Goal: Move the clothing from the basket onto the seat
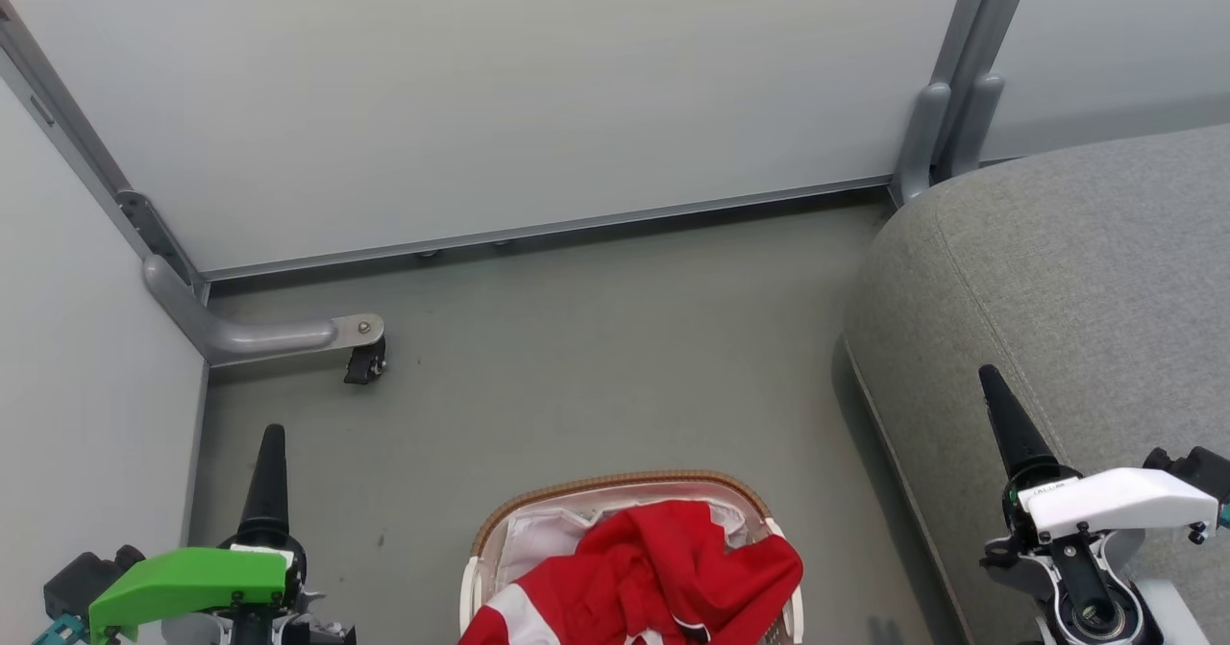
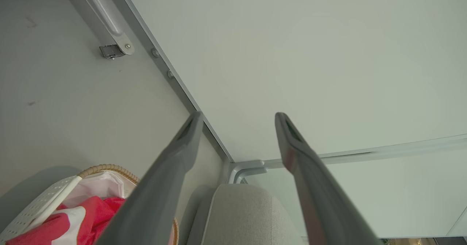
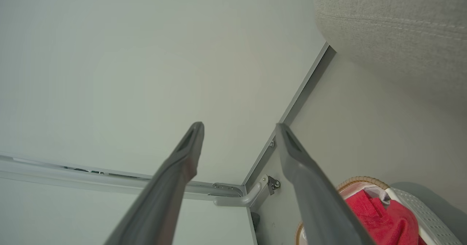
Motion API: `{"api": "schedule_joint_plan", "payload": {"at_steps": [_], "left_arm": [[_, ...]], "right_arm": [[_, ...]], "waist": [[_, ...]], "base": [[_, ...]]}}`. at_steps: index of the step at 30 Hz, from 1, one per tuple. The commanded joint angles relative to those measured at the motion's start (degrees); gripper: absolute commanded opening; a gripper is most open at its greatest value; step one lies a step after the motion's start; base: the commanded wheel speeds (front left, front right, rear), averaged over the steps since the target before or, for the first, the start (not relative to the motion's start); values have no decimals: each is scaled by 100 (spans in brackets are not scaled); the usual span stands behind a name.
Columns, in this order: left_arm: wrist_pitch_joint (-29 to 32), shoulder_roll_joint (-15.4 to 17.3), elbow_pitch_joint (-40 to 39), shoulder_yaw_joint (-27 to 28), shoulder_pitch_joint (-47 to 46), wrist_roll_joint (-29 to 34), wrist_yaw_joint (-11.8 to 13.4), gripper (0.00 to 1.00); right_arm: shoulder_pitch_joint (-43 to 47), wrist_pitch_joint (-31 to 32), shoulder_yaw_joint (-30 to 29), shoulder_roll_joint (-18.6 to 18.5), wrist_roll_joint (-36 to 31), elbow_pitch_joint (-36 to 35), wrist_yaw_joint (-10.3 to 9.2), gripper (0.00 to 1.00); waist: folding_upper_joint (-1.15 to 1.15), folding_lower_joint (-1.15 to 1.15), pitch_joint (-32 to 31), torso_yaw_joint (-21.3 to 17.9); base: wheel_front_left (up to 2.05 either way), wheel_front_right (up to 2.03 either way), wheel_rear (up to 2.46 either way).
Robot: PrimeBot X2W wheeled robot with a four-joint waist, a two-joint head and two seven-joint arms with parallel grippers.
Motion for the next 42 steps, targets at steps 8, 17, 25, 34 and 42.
{"api": "schedule_joint_plan", "payload": {"at_steps": [8,17,25,34,42], "left_arm": [[-228,132,-61,-131,-273,1143,-10,100],[-411,180,-41,-183,-330,2237,-10,100],[-568,198,-1,-230,-336,2980,-9,100],[-724,215,16,-236,-263,3687,20,100],[-855,250,-5,-255,-177,4274,58,100]], "right_arm": [[-340,-238,234,-182,-1040,-30,1,100],[-464,-424,410,-258,-1907,70,1,100],[-518,-574,578,-318,-2534,133,2,100],[-470,-733,695,-386,-3162,154,2,100],[-418,-863,746,-403,-3727,184,2,100]], "waist": [[0,0,28,1],[0,0,58,4],[0,0,71,5],[0,0,48,17],[0,0,41,14]], "base": [[0,0,0],[0,0,0],[0,0,0],[0,0,0],[0,0,0]]}}
